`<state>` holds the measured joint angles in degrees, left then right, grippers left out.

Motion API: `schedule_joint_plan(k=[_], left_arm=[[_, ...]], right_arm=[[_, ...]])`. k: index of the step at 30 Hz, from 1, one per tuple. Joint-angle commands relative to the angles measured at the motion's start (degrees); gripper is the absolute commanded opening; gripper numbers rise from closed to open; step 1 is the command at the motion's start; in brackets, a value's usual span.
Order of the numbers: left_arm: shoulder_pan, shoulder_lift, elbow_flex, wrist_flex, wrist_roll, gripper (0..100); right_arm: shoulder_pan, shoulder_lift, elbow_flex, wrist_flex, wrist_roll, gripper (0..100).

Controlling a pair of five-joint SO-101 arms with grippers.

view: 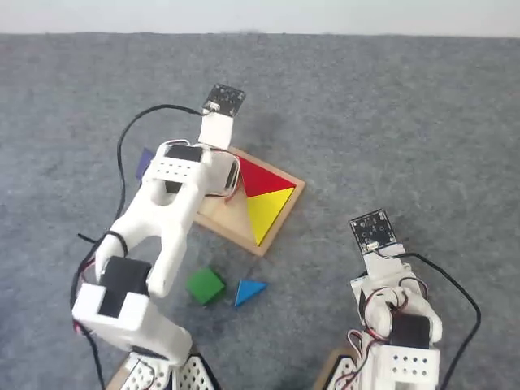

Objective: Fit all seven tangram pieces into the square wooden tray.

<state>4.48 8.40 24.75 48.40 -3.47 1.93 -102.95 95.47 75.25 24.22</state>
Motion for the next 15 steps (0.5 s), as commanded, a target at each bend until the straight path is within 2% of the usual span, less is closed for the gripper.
schedule_joint_plan(k=[1,9,15], left_arm=[[1.6,2.0,-3.1,-1.3,0.9,14],[2.5,7.6,-6.7,-0.6,1.0,14],[2.6,8.3,-9.4,8.2,2.1,14]], right_arm=[[-0.2,-0.9,1.0,0.1,0.4,0.8],[-0.2,-0.9,1.0,0.1,0.4,0.8],[-0.2,-0.9,1.0,0.1,0.4,0.8]])
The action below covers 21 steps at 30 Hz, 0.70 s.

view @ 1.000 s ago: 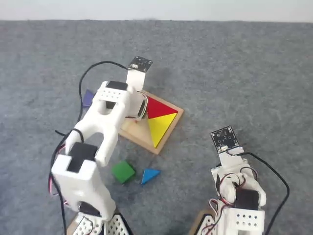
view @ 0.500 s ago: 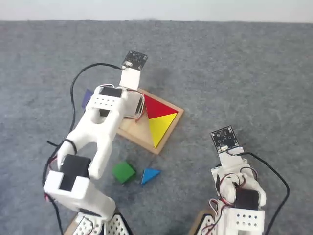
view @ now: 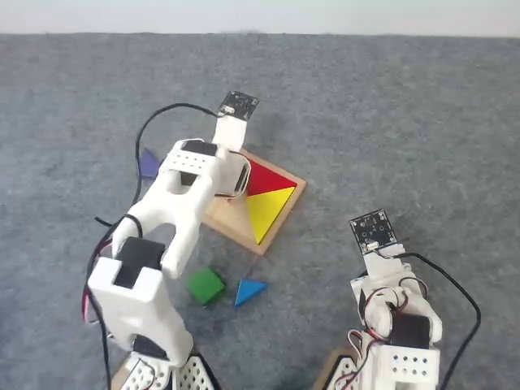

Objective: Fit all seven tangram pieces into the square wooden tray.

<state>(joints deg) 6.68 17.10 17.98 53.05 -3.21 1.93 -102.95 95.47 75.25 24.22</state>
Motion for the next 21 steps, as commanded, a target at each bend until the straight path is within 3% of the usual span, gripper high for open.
schedule_joint_plan(k=[1,7,15,21], left_arm=[[0.5,-0.4,-2.6,4.3,1.9,14],[0.0,-1.5,-2.6,12.0,1.1,14],[-2.3,-12.8,2.8,3.3,1.1,12],[-2.5,-10.5,4.5,14.6,1.0,12]], right_arm=[[-0.2,-0.9,1.0,0.1,0.4,0.8],[-0.2,-0.9,1.0,0.1,0.4,0.8],[-0.2,-0.9,1.0,0.1,0.4,0.8],[-0.2,-0.9,1.0,0.1,0.4,0.8]])
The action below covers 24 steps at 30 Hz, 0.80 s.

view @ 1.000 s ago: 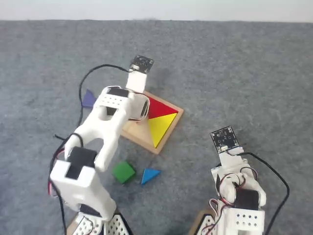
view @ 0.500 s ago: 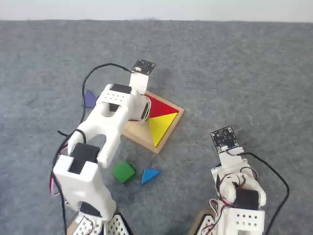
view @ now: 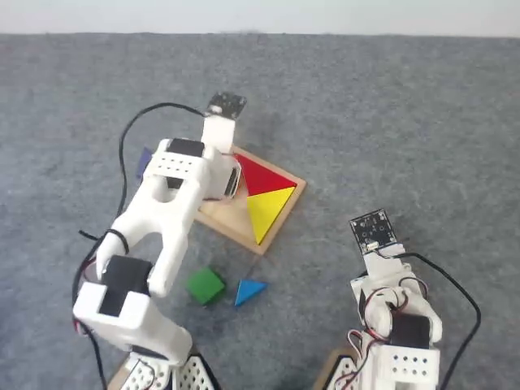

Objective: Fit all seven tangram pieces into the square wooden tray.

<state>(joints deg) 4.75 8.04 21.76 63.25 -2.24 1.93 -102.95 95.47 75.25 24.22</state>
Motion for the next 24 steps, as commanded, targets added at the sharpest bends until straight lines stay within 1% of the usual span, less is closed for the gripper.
schedule_joint_plan(k=[1,3,6,12,15,17,19,22,24], left_arm=[[-0.8,-1.1,2.4,4.4,-0.4,11],[-0.8,-1.6,4.8,4.1,-2.8,9],[1.8,-3.5,5.9,5.1,-2.9,6],[11.6,-8.8,10.5,7.1,-2.9,6],[14.3,-13.6,12.6,7.0,-2.8,6],[12.8,-18.0,12.8,6.6,-2.8,6],[8.8,-21.8,12.7,4.1,-2.7,7],[2.1,-23.6,13.2,-3.3,-0.9,13],[0.2,-21.4,13.0,-7.9,0.7,18]], right_arm=[[-0.2,-0.9,1.0,0.1,0.4,0.8],[-0.2,-0.9,1.0,0.1,0.4,0.8],[-0.2,-0.9,1.0,0.1,0.4,0.8],[-0.2,-0.9,1.0,0.1,0.4,0.8],[-0.2,-0.9,1.0,0.1,0.4,0.8],[-0.2,-0.9,1.0,0.1,0.4,0.8],[-0.2,-0.9,1.0,0.1,0.4,0.8],[-0.2,-0.9,1.0,0.1,0.4,0.8],[-0.2,-0.9,1.0,0.1,0.4,0.8]])
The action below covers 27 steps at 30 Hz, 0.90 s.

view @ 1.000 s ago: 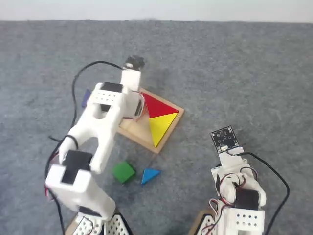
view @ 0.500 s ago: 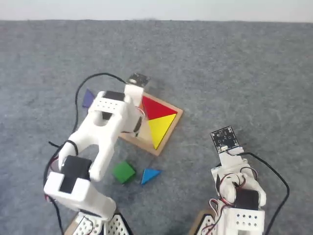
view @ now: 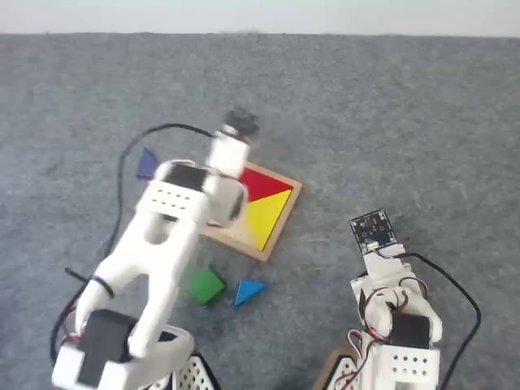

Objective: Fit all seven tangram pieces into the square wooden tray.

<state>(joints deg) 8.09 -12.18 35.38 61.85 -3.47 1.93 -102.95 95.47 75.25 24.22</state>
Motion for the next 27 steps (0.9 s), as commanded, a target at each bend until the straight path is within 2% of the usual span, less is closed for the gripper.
schedule_joint_plan(k=[1,8,13,20,27], left_arm=[[-3.3,0.4,-1.1,-8.4,2.3,18],[-1.7,17.1,-13.8,-10.2,8.9,18],[-1.5,27.1,-18.9,-10.1,9.2,19],[-1.4,29.5,-21.5,-3.3,9.1,19],[-1.8,29.5,-16.7,1.7,9.2,18]], right_arm=[[-0.2,-0.9,1.0,0.1,0.4,0.8],[-0.2,-0.9,1.0,0.1,0.4,0.8],[-0.2,-0.9,1.0,0.1,0.4,0.8],[-0.2,-0.9,1.0,0.1,0.4,0.8],[-0.2,-0.9,1.0,0.1,0.4,0.8]])
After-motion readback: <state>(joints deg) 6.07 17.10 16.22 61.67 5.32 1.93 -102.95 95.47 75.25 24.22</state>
